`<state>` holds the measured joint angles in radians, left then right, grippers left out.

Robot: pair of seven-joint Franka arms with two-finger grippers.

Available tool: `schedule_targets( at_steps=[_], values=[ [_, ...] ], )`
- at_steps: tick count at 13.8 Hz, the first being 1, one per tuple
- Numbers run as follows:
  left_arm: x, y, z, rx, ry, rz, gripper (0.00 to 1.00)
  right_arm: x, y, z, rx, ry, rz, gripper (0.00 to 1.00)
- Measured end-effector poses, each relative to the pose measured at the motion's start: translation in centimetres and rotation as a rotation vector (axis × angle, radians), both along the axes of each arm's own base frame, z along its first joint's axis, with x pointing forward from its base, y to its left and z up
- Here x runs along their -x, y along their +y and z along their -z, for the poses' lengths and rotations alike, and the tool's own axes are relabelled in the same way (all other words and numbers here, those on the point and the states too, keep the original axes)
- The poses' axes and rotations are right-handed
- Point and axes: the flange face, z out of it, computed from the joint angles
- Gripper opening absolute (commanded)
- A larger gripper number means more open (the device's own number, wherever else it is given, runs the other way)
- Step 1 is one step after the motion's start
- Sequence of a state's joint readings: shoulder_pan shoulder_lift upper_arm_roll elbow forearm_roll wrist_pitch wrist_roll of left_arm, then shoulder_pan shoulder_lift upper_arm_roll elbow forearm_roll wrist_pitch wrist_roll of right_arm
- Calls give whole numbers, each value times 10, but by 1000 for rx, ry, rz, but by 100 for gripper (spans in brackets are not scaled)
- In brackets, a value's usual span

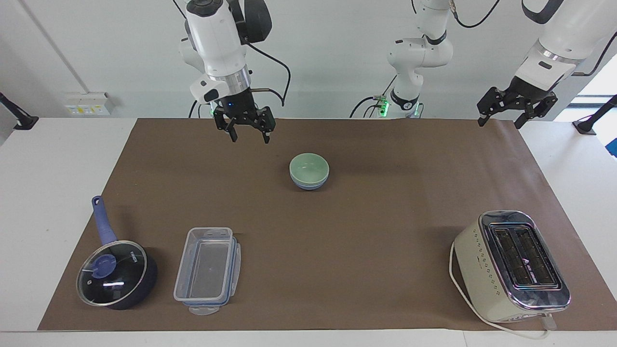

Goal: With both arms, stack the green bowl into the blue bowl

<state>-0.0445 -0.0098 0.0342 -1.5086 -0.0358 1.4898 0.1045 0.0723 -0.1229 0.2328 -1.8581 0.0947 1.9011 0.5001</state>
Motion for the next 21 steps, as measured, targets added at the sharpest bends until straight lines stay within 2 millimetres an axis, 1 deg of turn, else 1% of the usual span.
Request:
schedule_targets(
  at_steps=[2, 4, 6, 8, 10, 13, 14, 17, 18, 19, 21],
  values=[
    [0, 0, 0, 0, 0, 0, 100, -2, -11, -22, 19, -18, 11, 100],
    [0, 0, 0, 0, 0, 1, 100, -4, -21, -38, 34, -30, 25, 100],
    [0, 0, 0, 0, 0, 1, 100, -6, -39, -56, 34, -35, 59, 100],
    [0, -1, 0, 0, 0, 1, 100, -7, -65, -78, 34, -36, 105, 100],
    [0, -1, 0, 0, 0, 1, 100, -6, -82, -94, 36, -29, 135, 100],
    [0, -1, 0, 0, 0, 1, 100, -4, -107, -103, 43, -9, 150, 100],
    [0, -1, 0, 0, 0, 2, 100, -3, -121, -106, 48, 3, 135, 100],
    [0, -1, 0, 0, 0, 2, 100, 4, -180, -113, 58, 47, 87, 100],
    [0, -1, 0, 0, 0, 2, 100, 8, -196, -113, 59, 67, 74, 100],
    [0, -1, 0, 0, 0, 2, 100, 11, -208, -114, 59, 80, 60, 100],
    [0, -2, 0, 0, 0, 4, 100, 16, -227, -118, 64, 87, 32, 100]
  ],
)
